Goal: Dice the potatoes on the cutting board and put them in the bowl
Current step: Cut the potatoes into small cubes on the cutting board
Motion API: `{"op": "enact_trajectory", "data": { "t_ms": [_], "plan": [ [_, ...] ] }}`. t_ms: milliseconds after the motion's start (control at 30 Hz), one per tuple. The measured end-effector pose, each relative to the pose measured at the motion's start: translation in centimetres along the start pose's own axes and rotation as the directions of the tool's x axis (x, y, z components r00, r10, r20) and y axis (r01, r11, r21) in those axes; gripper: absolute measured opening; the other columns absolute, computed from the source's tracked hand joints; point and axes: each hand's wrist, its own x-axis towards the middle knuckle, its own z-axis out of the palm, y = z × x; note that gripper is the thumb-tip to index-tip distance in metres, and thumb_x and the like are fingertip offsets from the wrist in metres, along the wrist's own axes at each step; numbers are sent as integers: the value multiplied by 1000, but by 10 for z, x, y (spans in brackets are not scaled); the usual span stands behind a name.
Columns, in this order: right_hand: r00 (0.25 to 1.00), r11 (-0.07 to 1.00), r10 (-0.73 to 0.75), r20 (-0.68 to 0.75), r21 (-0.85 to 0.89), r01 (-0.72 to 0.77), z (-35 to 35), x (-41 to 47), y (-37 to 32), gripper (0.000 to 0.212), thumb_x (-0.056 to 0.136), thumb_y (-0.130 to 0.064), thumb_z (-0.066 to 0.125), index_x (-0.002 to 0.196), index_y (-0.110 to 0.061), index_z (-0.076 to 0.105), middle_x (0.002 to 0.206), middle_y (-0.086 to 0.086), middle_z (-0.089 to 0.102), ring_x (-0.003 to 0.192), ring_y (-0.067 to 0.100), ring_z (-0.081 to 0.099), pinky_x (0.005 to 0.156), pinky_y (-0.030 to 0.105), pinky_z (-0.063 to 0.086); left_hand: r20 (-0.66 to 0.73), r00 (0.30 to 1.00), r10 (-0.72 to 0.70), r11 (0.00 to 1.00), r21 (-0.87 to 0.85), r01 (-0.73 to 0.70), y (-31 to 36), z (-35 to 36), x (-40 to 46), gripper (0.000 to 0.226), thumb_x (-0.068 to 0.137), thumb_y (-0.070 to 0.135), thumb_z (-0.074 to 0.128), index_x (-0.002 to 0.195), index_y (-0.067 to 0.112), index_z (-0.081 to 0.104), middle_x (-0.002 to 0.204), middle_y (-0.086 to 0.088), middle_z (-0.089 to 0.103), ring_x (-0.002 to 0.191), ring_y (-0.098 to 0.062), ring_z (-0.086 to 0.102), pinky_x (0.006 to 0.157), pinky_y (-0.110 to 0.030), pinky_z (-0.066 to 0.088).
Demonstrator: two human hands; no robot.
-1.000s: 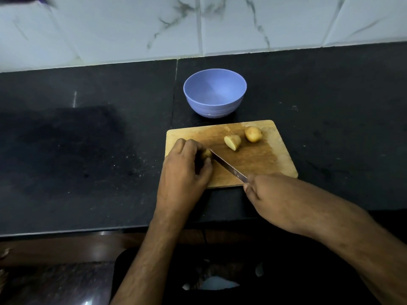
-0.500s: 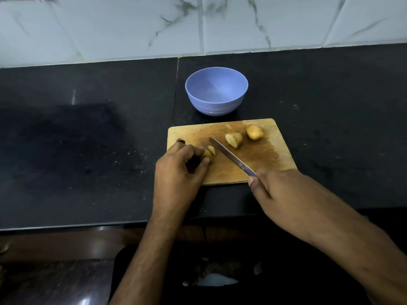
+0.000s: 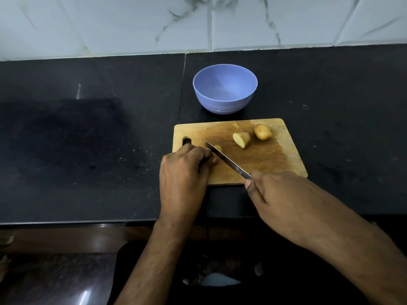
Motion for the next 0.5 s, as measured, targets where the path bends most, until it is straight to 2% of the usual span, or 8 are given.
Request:
{"op": "enact_trajectory", "data": {
  "t_ms": [100, 233, 367, 500],
  "plan": [
    [999, 1000, 12, 32, 9, -12, -1, 8, -2, 30, 104, -41, 31, 78, -32, 42, 66, -8, 52, 56, 5, 50, 49, 21, 30, -1, 1000, -10, 1000, 8, 10, 1, 1, 0, 9, 87, 24, 79, 95, 22, 76, 89, 10, 69, 76, -9, 64, 75, -47, 55],
    [1000, 1000, 15, 14, -9, -15, 9, 25, -5, 25, 104, -39, 33, 84, -31, 46, 69, -8, 53, 62, 7, 53, 52, 28, 39, -3, 1000, -30, 1000, -2, 30, 0, 0, 0, 10, 86, 23, 79, 95, 19, 77, 85, 9, 67, 72, -8, 62, 68, -41, 54],
    [995, 1000, 15, 100, -10, -14, 10, 25, 3, 26, 105, -40, 30, 88, -30, 48, 72, -7, 56, 66, 10, 56, 61, 33, 50, -19, 998, -66, 997, -35, 66, 2, 0, -1, 12, 85, 23, 80, 97, 20, 77, 89, 11, 69, 77, -6, 64, 68, -36, 56],
    [986, 999, 29, 165, -18, -26, 5, 3, 17, 32, 105, -44, 25, 86, -30, 47, 71, -6, 57, 62, 8, 56, 57, 28, 45, -15, 998, -64, 997, -53, 63, 4, -1, -1, 11, 85, 23, 80, 94, 18, 75, 88, 11, 66, 77, -6, 63, 68, -33, 56]
  ]
}}
